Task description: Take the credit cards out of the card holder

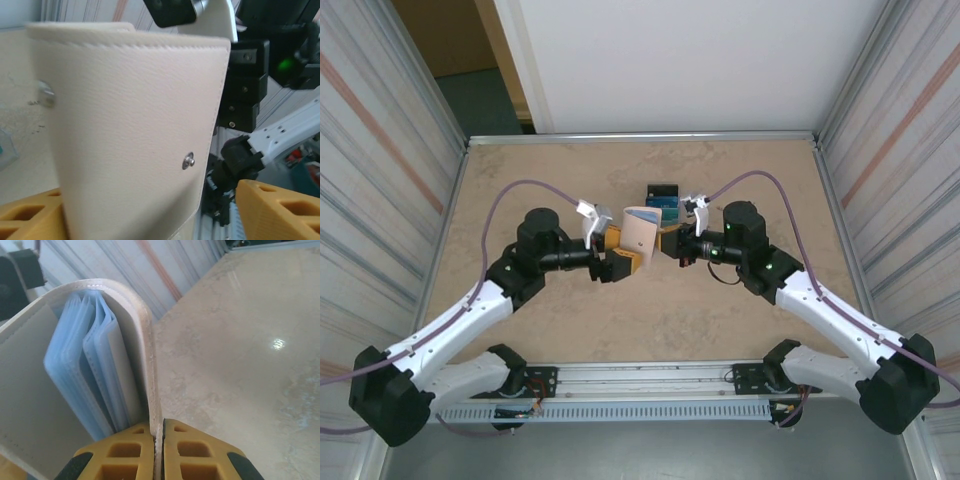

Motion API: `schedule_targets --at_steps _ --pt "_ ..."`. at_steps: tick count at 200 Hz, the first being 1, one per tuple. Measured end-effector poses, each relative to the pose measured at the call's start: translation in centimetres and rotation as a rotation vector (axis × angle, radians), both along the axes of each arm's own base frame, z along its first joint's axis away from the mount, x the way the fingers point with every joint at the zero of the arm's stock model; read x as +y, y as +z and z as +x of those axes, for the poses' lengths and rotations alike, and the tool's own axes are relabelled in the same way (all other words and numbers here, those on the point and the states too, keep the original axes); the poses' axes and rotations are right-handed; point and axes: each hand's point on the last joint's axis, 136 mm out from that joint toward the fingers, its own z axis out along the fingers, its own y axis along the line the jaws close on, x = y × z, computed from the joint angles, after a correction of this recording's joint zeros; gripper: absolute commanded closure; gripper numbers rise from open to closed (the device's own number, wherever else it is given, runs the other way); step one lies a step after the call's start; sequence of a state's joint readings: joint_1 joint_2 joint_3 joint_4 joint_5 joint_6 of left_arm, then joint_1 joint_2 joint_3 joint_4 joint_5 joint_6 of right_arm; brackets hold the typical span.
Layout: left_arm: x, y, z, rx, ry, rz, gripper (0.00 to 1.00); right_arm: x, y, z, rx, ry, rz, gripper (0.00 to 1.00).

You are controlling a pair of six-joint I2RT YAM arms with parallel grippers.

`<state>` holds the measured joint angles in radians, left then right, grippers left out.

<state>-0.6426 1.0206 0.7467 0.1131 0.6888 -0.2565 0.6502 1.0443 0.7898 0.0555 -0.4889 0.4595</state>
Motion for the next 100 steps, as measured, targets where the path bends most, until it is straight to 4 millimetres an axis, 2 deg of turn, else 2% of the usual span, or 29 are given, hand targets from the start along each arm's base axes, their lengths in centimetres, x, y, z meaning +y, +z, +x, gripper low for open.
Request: schedule_targets --at_steps 8,13,17,65,100 --pt "-0.4 -0.3 0.0 -0.005 0.006 0.014 0.1 -0.1 -0.1 0.1 0.001 -0.013 -0.008 1.0" --pt "-0.5 -0.5 0.0 -0.014 0.008 0.022 0.02 -0.1 -0.2 0.1 0.004 -0.022 -0.013 1.0" --pt "-0.7 -0.6 0.0 -0.014 0.012 0.028 0.01 -0.2 -0.3 0.1 0.006 -0.028 -0.017 1.0" --pt "-2.0 -2.2 0.9 -0.052 0.062 0.098 0.01 -0.9 -0.8 0.5 0.011 -0.096 -0.055 1.0" --pt "-2.1 -2.8 1.8 -0.08 0.124 0.141 0.01 -1.5 -0.1 0.3 -0.004 -0.127 -0.05 1.0"
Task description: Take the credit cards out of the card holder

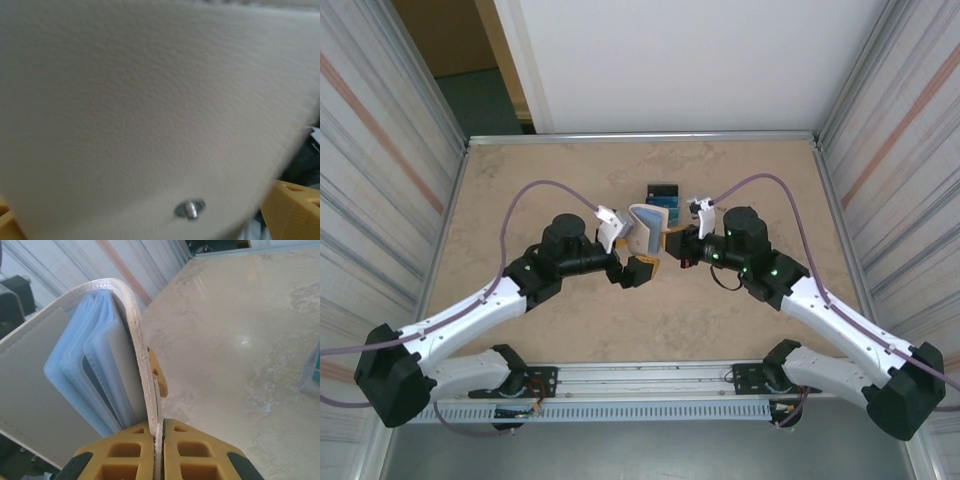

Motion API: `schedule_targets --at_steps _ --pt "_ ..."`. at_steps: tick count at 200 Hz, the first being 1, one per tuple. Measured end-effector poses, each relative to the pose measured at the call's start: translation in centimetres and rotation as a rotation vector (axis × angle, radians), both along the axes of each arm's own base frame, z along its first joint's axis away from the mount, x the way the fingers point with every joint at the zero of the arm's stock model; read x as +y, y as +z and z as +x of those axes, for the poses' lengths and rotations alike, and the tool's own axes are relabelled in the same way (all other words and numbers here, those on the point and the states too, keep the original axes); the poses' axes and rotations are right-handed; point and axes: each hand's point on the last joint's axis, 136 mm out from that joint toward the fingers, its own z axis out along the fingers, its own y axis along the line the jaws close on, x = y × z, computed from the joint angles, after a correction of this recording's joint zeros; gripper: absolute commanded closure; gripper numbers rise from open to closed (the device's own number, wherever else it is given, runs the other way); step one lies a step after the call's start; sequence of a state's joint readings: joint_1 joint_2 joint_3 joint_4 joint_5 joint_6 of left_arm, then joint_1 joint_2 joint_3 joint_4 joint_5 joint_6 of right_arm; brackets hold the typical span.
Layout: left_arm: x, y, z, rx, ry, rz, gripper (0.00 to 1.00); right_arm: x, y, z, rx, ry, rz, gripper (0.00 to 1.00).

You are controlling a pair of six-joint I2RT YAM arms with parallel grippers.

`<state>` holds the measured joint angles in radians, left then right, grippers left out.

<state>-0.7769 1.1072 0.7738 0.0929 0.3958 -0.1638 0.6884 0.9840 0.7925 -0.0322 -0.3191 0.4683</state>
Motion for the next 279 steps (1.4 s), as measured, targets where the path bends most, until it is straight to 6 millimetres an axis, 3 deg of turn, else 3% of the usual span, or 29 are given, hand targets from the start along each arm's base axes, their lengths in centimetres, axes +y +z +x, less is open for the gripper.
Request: schedule_targets --at_steps 19,48,94,157,188,203,221,266,279 --pt "0.0 -0.1 0.4 -0.024 0.039 0.032 0.05 -0.2 0.4 -0.1 -0.011 -0.01 0.006 1.0" --pt "0.3 -0.2 0.9 -0.05 0.081 0.063 0.21 -0.4 0.4 0.0 -0.014 -0.027 0.001 1.0" --pt "0.7 -0.2 1.5 -0.069 0.123 0.079 0.33 -0.8 0.1 0.3 -0.008 -0.055 -0.017 1.0" --pt "2.0 0.5 2.0 -0.079 0.194 0.078 0.65 -1.1 0.0 0.5 -0.011 -0.076 -0.023 1.0" --pt "2.2 0.6 2.1 -0.08 0.211 0.08 0.65 -1.2 0.1 0.5 -0.011 -0.078 -0.024 1.0" --pt "2.4 0.5 2.2 -0.076 0.218 0.085 0.58 -1.3 0.1 0.4 -0.01 -0.081 -0.025 1.0" --pt "2.5 0.5 2.2 -0.067 0.228 0.082 0.57 -1.4 0.2 0.3 -0.013 -0.084 -0.025 1.0" --pt "2.9 0.0 2.0 -0.039 0.241 0.072 0.92 -1.7 0.7 0.1 -0.012 -0.093 -0.008 1.0" --pt "3.1 -0.3 2.2 -0.028 0.249 0.075 0.98 -1.8 0.7 0.1 -0.012 -0.096 -0.006 1.0"
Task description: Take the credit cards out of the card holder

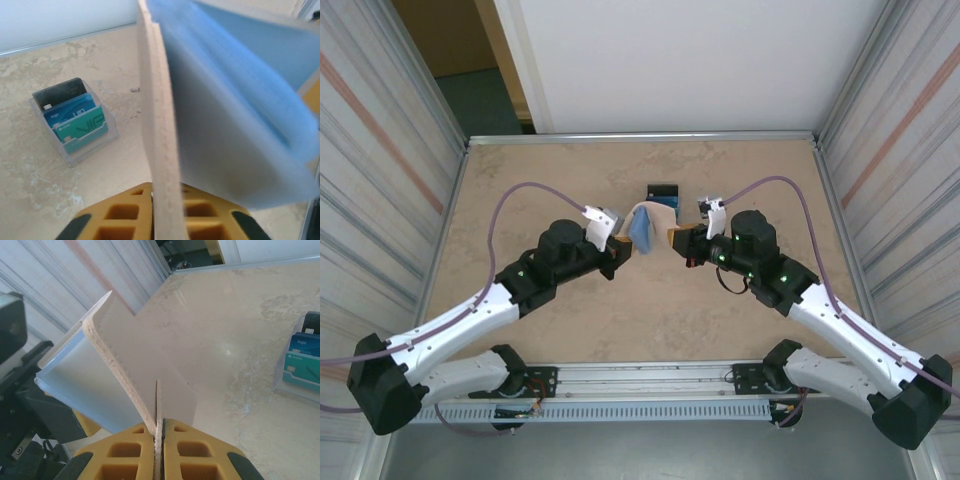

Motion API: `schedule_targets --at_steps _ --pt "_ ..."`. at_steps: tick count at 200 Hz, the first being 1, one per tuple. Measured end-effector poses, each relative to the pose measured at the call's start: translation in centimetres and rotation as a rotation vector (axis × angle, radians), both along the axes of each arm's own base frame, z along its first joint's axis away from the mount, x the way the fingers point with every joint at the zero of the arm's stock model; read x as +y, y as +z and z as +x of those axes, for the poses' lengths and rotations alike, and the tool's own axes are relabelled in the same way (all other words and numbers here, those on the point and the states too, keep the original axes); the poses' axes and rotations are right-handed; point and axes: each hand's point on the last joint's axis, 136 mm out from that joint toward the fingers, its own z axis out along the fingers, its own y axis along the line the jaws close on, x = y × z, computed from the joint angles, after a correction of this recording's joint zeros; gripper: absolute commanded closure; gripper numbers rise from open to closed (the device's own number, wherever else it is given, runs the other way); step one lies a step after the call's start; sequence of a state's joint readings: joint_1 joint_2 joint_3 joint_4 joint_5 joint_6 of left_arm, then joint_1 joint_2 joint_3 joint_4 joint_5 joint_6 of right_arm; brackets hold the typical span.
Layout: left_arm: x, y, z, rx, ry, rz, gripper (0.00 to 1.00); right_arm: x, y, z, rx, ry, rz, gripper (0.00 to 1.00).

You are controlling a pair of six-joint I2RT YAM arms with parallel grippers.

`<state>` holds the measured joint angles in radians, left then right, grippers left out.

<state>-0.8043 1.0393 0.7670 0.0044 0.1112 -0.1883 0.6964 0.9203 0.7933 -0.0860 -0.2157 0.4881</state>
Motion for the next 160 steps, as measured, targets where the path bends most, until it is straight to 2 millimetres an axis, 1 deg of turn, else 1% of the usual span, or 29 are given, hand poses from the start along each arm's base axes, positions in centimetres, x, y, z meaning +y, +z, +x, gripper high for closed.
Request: schedule_targets --at_steps 8,21,35,46,53,70,80,94,102,120,139,160 --pt "0.1 -0.1 0.1 0.005 0.004 -0.002 1.0 0.0 0.0 0.0 0.002 0.0 -0.001 1.0" --pt "0.2 -0.2 0.1 0.015 0.005 -0.008 1.0 0.0 -0.1 -0.1 0.005 0.001 -0.003 0.99" --pt "0.2 -0.2 0.1 0.028 -0.003 -0.019 1.0 0.1 -0.2 -0.2 0.008 0.01 -0.003 0.87" --pt "0.3 -0.1 0.2 0.047 -0.011 -0.035 1.0 0.2 -0.2 -0.4 0.009 0.028 -0.006 0.74" --pt "0.4 -0.1 0.2 0.061 -0.015 -0.047 1.0 0.4 -0.3 -0.7 0.003 0.047 -0.01 0.67" --pt "0.6 -0.1 0.3 0.096 -0.03 -0.074 1.0 0.6 -0.3 -1.2 -0.011 0.085 -0.021 0.57" --pt "0.6 0.0 0.1 0.116 -0.041 -0.086 1.0 0.7 -0.2 -1.4 -0.025 0.104 -0.029 0.53" --pt "0.4 0.0 -0.4 0.149 -0.065 -0.092 1.0 0.8 0.0 -1.6 -0.042 0.123 -0.039 0.5" --pt "0.2 0.2 -0.7 0.163 -0.081 -0.098 1.0 0.8 0.2 -1.7 -0.054 0.131 -0.044 0.48" --pt "0.0 0.9 -1.2 0.194 -0.1 -0.117 1.0 0.9 0.7 -1.8 -0.075 0.142 -0.047 0.41" --pt "0.0 1.3 -1.3 0.239 -0.101 -0.142 1.0 1.1 0.9 -1.9 -0.088 0.159 -0.049 0.35" --pt "0.3 1.2 -1.2 0.297 -0.087 -0.164 1.0 1.4 0.6 -1.9 -0.091 0.175 -0.061 0.25"
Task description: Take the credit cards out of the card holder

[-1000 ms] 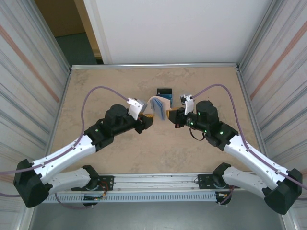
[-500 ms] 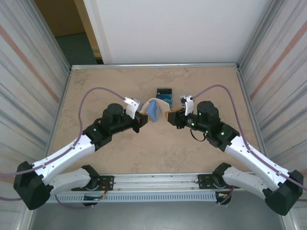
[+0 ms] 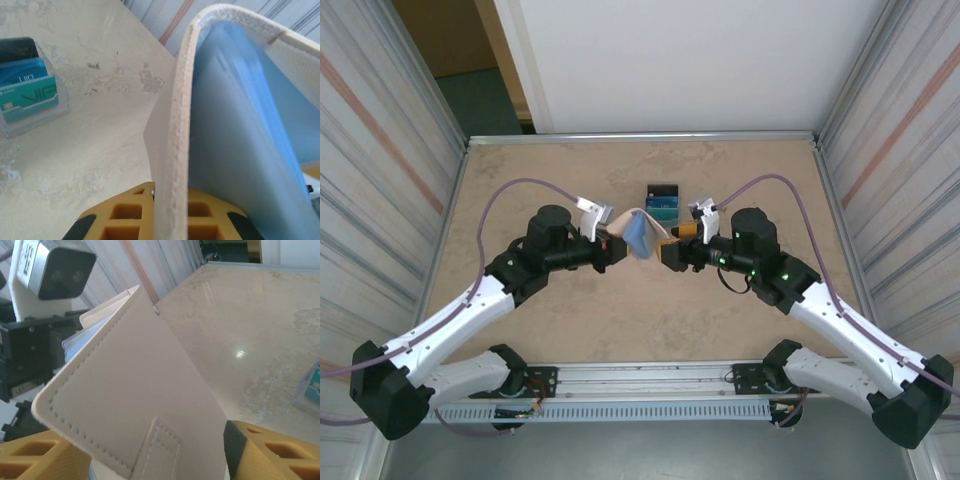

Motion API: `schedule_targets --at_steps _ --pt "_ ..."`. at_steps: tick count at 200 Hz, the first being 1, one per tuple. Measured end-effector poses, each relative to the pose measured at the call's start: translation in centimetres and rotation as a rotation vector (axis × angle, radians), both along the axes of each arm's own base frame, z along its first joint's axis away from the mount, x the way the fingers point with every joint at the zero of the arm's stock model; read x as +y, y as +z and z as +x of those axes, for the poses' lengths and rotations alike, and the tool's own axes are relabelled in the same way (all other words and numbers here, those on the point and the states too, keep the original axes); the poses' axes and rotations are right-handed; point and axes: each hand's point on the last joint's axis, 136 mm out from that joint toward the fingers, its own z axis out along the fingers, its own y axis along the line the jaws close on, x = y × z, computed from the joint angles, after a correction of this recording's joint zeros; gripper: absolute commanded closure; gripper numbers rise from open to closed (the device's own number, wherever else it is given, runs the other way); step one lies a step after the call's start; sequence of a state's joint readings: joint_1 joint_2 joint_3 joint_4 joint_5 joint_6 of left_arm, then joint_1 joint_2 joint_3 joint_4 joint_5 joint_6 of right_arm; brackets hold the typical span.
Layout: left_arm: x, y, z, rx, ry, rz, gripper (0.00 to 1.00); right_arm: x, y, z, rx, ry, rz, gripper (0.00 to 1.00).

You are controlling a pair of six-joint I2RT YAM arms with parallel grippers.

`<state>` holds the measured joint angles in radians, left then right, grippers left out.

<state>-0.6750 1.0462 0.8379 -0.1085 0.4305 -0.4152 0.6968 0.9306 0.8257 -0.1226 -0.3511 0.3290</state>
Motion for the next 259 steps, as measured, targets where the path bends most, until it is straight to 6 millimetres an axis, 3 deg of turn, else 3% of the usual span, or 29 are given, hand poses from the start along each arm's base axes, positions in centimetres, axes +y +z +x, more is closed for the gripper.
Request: schedule_targets --at_steps 39,78,154,259 --pt "0.4 -0.7 -0.2 0.093 0.011 -0.006 1.0 0.6 -0.5 -0.6 -0.016 0.048 -0.026 0.07" --pt "0.3 -0.8 -0.7 0.134 0.0 -0.015 1.0 1.1 -1.0 -0.6 -0.052 0.061 -0.077 0.03" --pt "-0.1 -0.7 -1.3 0.165 -0.034 -0.034 1.0 2.7 -3.8 0.2 -0.024 0.08 -0.175 0.01" --pt "-0.3 -0.9 -1.7 0.18 -0.06 -0.036 1.0 2.5 -3.8 0.9 -0.042 0.049 -0.192 0.26"
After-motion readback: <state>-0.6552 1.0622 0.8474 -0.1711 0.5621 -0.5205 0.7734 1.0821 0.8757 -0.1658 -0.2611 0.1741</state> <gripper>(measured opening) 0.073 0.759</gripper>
